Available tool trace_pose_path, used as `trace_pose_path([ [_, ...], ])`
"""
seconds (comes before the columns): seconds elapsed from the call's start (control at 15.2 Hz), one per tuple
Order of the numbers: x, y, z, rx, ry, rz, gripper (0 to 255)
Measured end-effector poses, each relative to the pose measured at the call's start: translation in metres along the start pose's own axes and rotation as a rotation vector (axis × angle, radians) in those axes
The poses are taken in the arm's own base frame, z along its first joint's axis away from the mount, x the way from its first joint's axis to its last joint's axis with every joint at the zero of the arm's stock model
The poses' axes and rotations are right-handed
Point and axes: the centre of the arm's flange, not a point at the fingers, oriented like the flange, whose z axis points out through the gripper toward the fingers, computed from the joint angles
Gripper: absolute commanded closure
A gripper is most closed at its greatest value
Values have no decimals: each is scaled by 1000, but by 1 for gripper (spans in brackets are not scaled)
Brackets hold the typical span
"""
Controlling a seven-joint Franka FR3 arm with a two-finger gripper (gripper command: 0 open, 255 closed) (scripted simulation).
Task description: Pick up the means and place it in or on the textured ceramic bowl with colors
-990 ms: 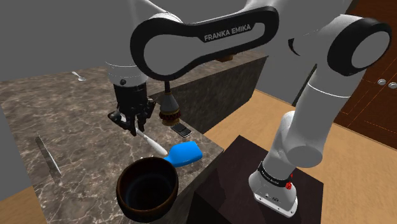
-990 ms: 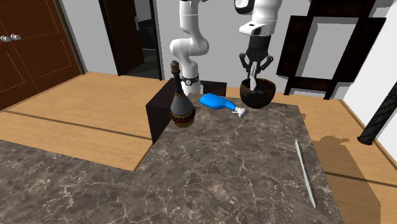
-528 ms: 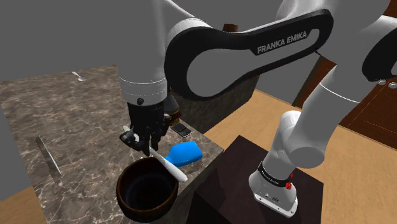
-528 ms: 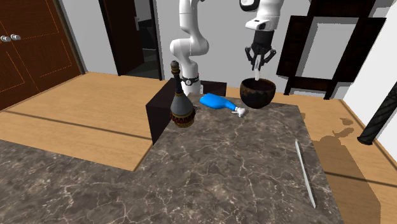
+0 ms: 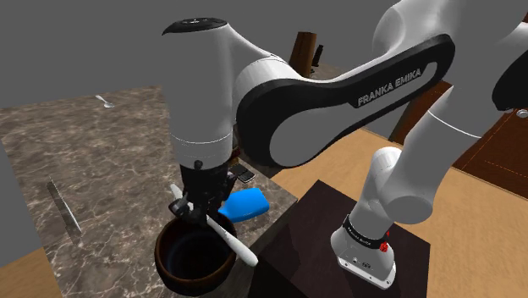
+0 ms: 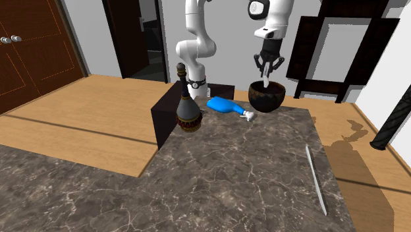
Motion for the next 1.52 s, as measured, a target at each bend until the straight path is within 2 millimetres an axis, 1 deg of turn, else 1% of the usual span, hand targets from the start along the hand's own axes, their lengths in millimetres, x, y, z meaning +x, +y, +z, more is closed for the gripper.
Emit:
trace_pose_path([
  [0.59,-1,-3,46,0,0,0,255],
  [0.73,-1,-3,50,0,0,0,255],
  [1.06,-1,-3,50,1,1,0,255],
  [1.12,-1,-3,50,1,1,0,0],
  [1.52,-1,-3,51,0,0,0,0],
])
